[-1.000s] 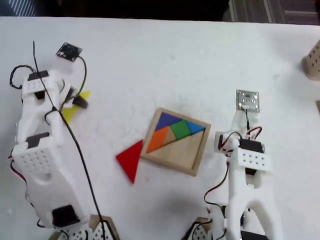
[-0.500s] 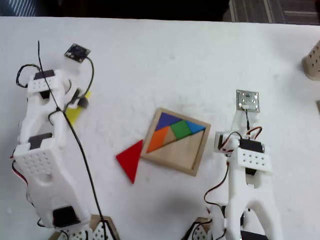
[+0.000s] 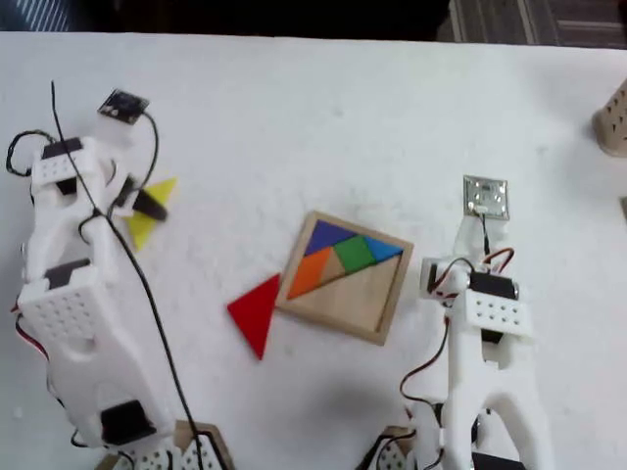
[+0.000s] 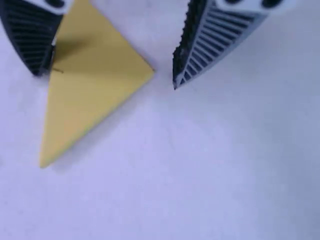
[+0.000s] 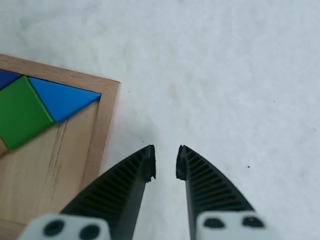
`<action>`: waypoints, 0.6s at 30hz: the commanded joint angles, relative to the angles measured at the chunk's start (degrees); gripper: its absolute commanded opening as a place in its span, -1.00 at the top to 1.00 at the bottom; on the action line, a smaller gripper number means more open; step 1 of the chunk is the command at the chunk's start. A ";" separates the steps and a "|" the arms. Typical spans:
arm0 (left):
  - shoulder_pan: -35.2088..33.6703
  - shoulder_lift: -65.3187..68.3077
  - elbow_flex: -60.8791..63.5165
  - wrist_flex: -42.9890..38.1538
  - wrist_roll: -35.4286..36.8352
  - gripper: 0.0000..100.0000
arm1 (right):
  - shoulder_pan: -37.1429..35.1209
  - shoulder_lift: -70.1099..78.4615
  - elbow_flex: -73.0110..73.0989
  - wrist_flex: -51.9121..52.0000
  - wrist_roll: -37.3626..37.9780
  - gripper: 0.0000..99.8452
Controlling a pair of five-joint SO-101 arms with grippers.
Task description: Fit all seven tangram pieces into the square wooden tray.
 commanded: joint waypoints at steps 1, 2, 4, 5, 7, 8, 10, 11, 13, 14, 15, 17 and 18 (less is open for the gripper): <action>-0.40 2.51 -0.70 0.53 -0.70 0.29 | -0.22 -1.80 -0.62 -0.92 0.79 0.84; 0.13 3.21 -0.62 0.70 -0.70 0.29 | -0.22 -1.80 -0.62 -0.92 0.79 0.84; 1.01 3.91 -0.44 0.79 -0.70 0.29 | -0.22 -1.80 -0.62 -0.92 0.79 0.84; 1.45 4.18 -0.44 0.53 -0.53 0.29 | -0.22 -1.80 -0.62 -0.92 0.79 0.84; 1.89 4.26 -0.79 0.26 -0.26 0.29 | -0.22 -1.80 -0.62 -0.92 0.79 0.84; 2.24 4.26 -0.79 -0.35 -0.18 0.30 | -0.31 -1.80 -0.62 -0.92 0.79 0.84; 2.77 4.26 -0.79 -1.49 -0.18 0.36 | -0.31 -1.80 -0.62 -0.92 0.79 0.84; 3.21 4.26 -0.70 -2.11 -0.35 0.41 | -0.31 -1.80 -0.62 -0.92 0.79 0.84; 3.91 4.26 -0.53 -3.08 -0.70 0.52 | -0.22 -1.80 -0.62 -0.92 0.79 0.84; 4.00 4.26 -0.44 -3.16 -0.70 0.57 | -0.22 -1.80 -0.62 -0.92 0.79 0.84; 4.00 4.26 -0.53 -3.16 -0.70 0.60 | -0.22 -1.80 -0.62 -0.92 0.79 0.84; 4.00 4.26 -0.53 -2.90 -0.70 0.63 | -0.22 -1.80 -0.62 -0.92 0.79 0.84; 4.00 4.26 -0.53 -2.81 -0.70 0.63 | -0.22 -1.80 -0.62 -0.92 0.79 0.84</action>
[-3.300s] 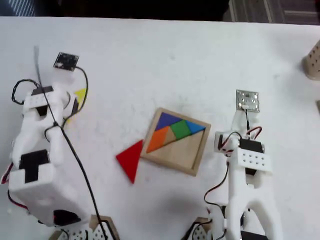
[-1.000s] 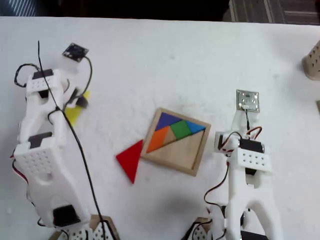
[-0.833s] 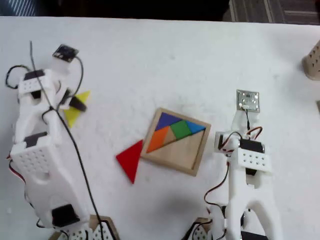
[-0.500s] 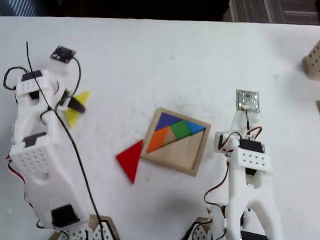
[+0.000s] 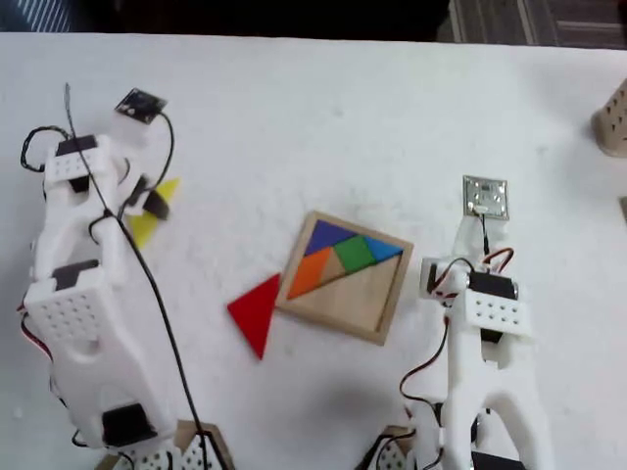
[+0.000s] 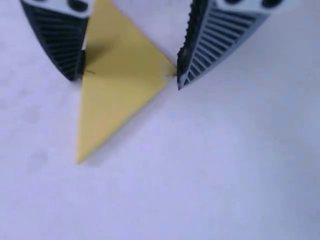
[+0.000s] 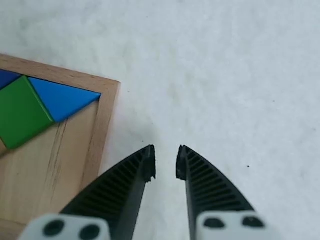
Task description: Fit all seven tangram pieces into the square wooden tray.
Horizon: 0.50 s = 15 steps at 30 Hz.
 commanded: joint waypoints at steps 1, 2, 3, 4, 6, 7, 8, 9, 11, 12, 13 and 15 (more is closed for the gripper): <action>0.48 2.86 -0.53 -2.81 -0.35 0.64 | -0.22 -1.80 -0.62 -0.92 0.79 0.84; 0.40 2.86 -0.53 -2.73 -0.35 0.64 | -0.22 -1.80 -0.62 -0.92 0.79 0.84; 0.31 2.86 -0.53 -2.73 -0.35 0.64 | -0.22 -1.80 -0.62 -0.92 0.79 0.84; 0.31 2.86 -0.44 -2.73 -0.35 0.64 | -0.22 -1.80 -0.62 -0.92 0.79 0.84; 0.31 2.77 -0.44 -2.73 -0.35 0.64 | -0.22 -1.80 -0.62 -0.92 0.79 0.84; 0.31 2.77 -0.44 -2.73 -0.09 0.64 | -0.22 -1.80 -0.62 -0.92 0.79 0.84; 0.31 2.77 -0.62 -2.73 0.09 0.64 | -0.22 -1.80 -0.62 -0.92 0.79 0.84; 0.31 2.77 -0.70 -2.64 0.18 0.64 | -0.22 -1.80 -0.62 -0.92 0.79 0.84; 0.31 2.24 -0.79 -2.29 0.18 0.64 | -0.22 -1.80 -0.62 -0.92 0.79 0.84; 0.31 1.54 -0.79 -1.49 0.18 0.64 | -0.22 -1.80 -0.62 -0.92 0.79 0.84; 0.40 0.75 -0.70 -0.44 0.18 0.64 | -0.22 -1.80 -0.62 -0.92 0.79 0.84; 0.57 -1.19 -0.53 1.85 0.26 0.64 | -0.22 -1.80 -0.62 -0.92 0.79 0.84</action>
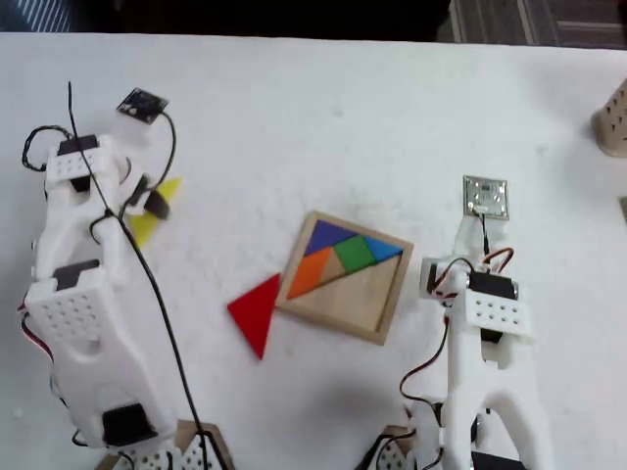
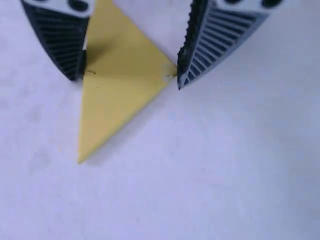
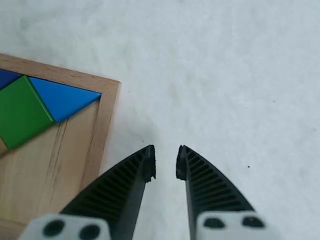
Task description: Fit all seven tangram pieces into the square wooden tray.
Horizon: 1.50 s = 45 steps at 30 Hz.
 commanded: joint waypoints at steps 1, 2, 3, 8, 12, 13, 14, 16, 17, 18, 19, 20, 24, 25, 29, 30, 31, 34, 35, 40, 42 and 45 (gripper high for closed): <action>0.48 -1.10 -0.44 1.85 0.26 0.64 | -0.22 -1.80 -0.62 -0.92 0.79 0.84; 0.57 -1.80 -0.44 2.99 0.62 0.64 | -0.22 -1.80 -0.62 -0.92 0.79 0.84; 0.66 -2.59 -0.44 4.22 2.02 0.64 | -0.22 -1.80 -0.62 -0.92 0.79 0.84; 1.01 -5.14 -0.70 6.86 9.58 0.64 | -0.22 -1.89 -0.62 -0.92 0.79 0.84; 1.10 -7.16 -0.53 7.91 11.96 0.64 | -0.22 -1.89 -0.62 -0.92 0.79 0.84; 1.10 -7.60 -0.53 8.35 12.66 0.64 | -0.22 -1.89 -0.62 -0.92 0.79 0.84; 1.10 -8.22 -0.53 8.88 13.36 0.64 | -0.22 -1.89 -0.62 -0.92 0.79 0.84; 1.10 -9.54 -0.44 10.20 13.98 0.64 | -0.22 -1.89 -0.62 -0.92 0.79 0.84; 1.10 -10.24 -0.44 10.99 13.98 0.64 | -0.22 -1.89 -0.62 -0.92 0.79 0.84; 1.27 -11.03 -0.44 11.87 14.15 0.64 | -0.22 -1.89 -0.62 -0.92 0.79 0.84; 1.71 -11.82 -0.44 12.75 14.77 0.64 | -0.22 -1.89 -0.62 -0.92 0.79 0.84; 1.98 -12.70 -0.44 13.63 15.38 0.64 | -0.22 -1.89 -0.62 -0.92 0.79 0.84; 3.56 -16.13 -0.44 16.79 17.58 0.64 | -0.13 -1.89 -0.62 -0.92 0.79 0.84; 4.00 -16.84 -0.44 17.58 18.02 0.64 | -0.13 -1.89 -0.62 -0.92 0.79 0.84; 6.81 -19.30 -0.44 21.89 19.69 0.64 | -0.13 -1.89 -0.62 -0.92 0.79 0.84; 7.69 -19.74 -0.35 22.95 20.40 0.64 | -0.13 -1.89 -0.62 -0.92 0.79 0.84; 8.66 -20.09 -0.35 24.00 21.10 0.64 | -0.04 -1.89 -0.62 -0.92 0.79 0.84; 12.18 -21.05 -0.35 26.81 24.44 0.64 | 0.75 -1.89 -0.70 -0.92 0.79 0.84; 13.41 -21.32 -0.35 27.52 26.02 0.64 | 1.10 -1.89 -0.70 -0.92 0.79 0.84; 21.67 -22.90 -0.26 29.80 33.85 0.64 | 2.33 -1.89 -0.70 -0.92 0.79 0.84; 25.45 -23.16 -0.26 30.07 35.78 0.64 | 2.95 -1.89 -0.70 -1.01 0.79 0.84; 31.69 -23.25 0.62 29.71 38.33 0.64 | 3.03 -1.89 -0.70 -1.01 0.79 0.84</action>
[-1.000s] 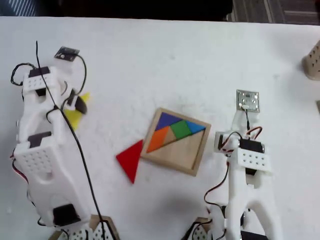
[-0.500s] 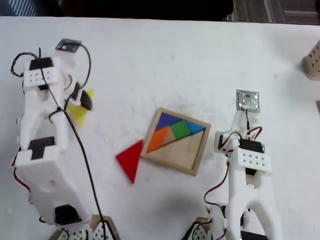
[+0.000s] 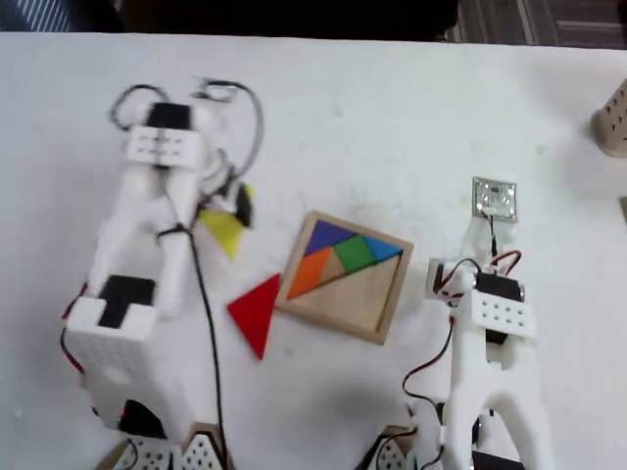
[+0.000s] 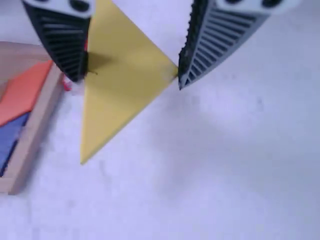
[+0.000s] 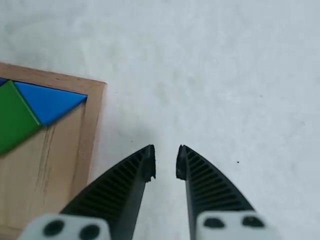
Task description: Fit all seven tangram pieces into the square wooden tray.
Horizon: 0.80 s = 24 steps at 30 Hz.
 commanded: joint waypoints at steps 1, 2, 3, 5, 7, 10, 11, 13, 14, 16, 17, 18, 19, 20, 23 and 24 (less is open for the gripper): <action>8.40 -4.26 1.14 -0.26 3.52 0.64 | 0.92 -1.89 -0.70 -1.01 0.79 0.84; 10.77 -4.26 2.11 -0.79 4.13 0.64 | 1.45 -1.89 -0.70 -1.01 0.79 0.84; 13.05 -4.26 3.08 -1.58 4.57 0.64 | 2.07 -1.89 -0.70 -1.01 0.79 0.84; 17.19 -4.26 5.36 -3.43 5.45 0.64 | 2.59 -1.80 -0.97 -1.01 0.79 0.84; 20.53 -4.26 7.30 -5.45 5.89 0.64 | 2.68 -1.45 -1.23 -0.92 0.79 0.84; 23.87 -4.26 8.97 -7.82 5.80 0.64 | 2.68 -1.45 -1.23 -0.92 0.79 0.84; 24.75 -4.26 9.41 -8.53 5.80 0.64 | 2.68 -1.54 -1.23 -0.92 0.79 0.84; 26.59 -4.26 10.55 -10.29 5.80 0.64 | 3.30 -1.54 -1.23 -0.92 0.79 0.84; 27.65 -4.26 10.90 -11.16 5.80 0.64 | 3.65 -1.54 -1.23 -0.92 0.79 0.84; 30.02 -4.26 11.34 -12.84 5.71 0.64 | 3.91 -1.54 -1.23 -0.92 0.79 0.84; 30.99 -4.35 11.16 -13.71 5.71 0.64 | 3.91 -1.54 -1.23 -0.92 0.79 0.84; 31.78 -4.35 10.99 -14.68 5.71 0.64 | 3.91 -1.54 -1.23 -0.92 0.79 0.84; 32.40 -4.35 10.99 -15.65 5.71 0.63 | 3.91 -1.54 -1.23 -0.92 0.79 0.84; 32.66 -4.35 10.90 -16.53 5.71 0.63 | 3.91 -1.54 -1.23 -0.92 0.79 0.84; 32.31 -4.26 11.34 -18.29 5.89 0.54 | 3.91 -1.54 -1.23 -0.92 0.79 0.84; 32.22 -4.09 11.34 -18.11 5.98 0.46 | 3.91 -1.54 -1.23 -0.92 0.79 0.84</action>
